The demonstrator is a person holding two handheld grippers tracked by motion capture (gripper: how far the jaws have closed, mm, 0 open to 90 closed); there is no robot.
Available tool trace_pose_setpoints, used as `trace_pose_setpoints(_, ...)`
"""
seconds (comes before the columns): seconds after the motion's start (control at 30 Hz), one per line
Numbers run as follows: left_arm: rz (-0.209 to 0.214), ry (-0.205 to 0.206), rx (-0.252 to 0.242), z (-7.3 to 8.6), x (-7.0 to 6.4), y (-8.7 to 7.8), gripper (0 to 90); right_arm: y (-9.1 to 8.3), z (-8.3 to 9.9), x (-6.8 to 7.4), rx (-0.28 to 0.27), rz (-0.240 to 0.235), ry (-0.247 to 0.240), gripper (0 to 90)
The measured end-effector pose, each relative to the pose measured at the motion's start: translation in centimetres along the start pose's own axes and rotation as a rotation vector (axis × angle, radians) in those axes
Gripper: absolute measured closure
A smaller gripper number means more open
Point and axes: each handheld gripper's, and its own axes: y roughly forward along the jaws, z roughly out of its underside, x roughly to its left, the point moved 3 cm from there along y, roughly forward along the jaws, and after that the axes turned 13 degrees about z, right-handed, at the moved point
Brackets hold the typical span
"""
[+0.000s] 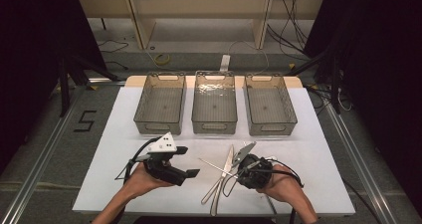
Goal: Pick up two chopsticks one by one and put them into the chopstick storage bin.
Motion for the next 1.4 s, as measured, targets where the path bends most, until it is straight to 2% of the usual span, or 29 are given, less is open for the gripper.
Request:
trace_pose_setpoints(0.07,0.005,0.023,0.035,-0.2,-0.3,0.7,15.8,-0.2,-0.4,0.4,0.003,-0.006,-0.003,86.4)
trace_pose_setpoints(0.17,0.014,0.048,0.066,-0.4,-0.5,1.3,16.0,-0.4,-0.8,0.7,-0.011,-0.009,-0.054,86.3)
trace_pose_setpoints(0.27,0.040,0.079,0.119,-0.3,-1.0,2.1,17.5,-0.7,-1.1,1.0,-0.020,-0.005,-0.055,86.4)
trace_pose_setpoints(0.37,0.028,0.111,0.170,-0.1,-1.3,2.8,17.9,-0.9,-1.2,1.1,-0.023,-0.005,-0.086,86.4)
trace_pose_setpoints(0.43,0.026,0.139,0.221,0.0,-1.5,3.4,18.3,-0.9,-1.4,1.4,-0.012,-0.006,-0.078,86.4)
trace_pose_setpoints(0.47,0.026,0.139,0.221,0.0,-1.5,3.4,18.3,-0.9,-1.4,1.5,-0.020,-0.003,-0.088,86.4)
trace_pose_setpoints(0.53,0.030,0.155,0.259,0.0,-1.7,4.0,18.8,-0.9,-1.6,1.8,-0.022,-0.008,-0.094,86.4)
trace_pose_setpoints(0.67,0.035,0.162,0.281,0.2,-1.7,4.4,21.4,-1.0,-1.7,1.9,-0.012,-0.012,-0.114,86.4)
trace_pose_setpoints(0.7,0.035,0.158,0.286,0.2,-1.7,4.5,25.1,-0.9,-1.8,2.0,-0.019,-0.008,-0.129,86.3)
trace_pose_setpoints(0.8,0.033,0.160,0.303,0.4,-1.5,4.7,28.4,-0.8,-1.8,2.3,-0.020,-0.015,-0.128,86.3)
trace_pose_setpoints(0.87,0.034,0.158,0.315,0.6,-1.5,4.9,31.4,-0.8,-1.8,2.4,-0.005,-0.020,-0.144,86.3)
trace_pose_setpoints(1.1,0.033,0.198,0.351,0.8,-1.6,5.1,43.2,-0.7,-2.0,2.8,-0.011,-0.021,-0.174,86.3)
trace_pose_setpoints(1.2,0.048,0.206,0.357,0.8,-1.8,5.2,47.3,-0.7,-2.1,2.9,-0.011,-0.022,-0.173,86.4)
trace_pose_setpoints(1.27,0.062,0.215,0.371,0.9,-1.9,5.2,55.2,-0.7,-2.1,2.9,-0.003,-0.026,-0.179,86.3)
trace_pose_setpoints(1.4,0.078,0.229,0.393,1.0,-2.1,5.3,60.6,-0.6,-2.2,3.1,-0.014,-0.029,-0.177,86.3)
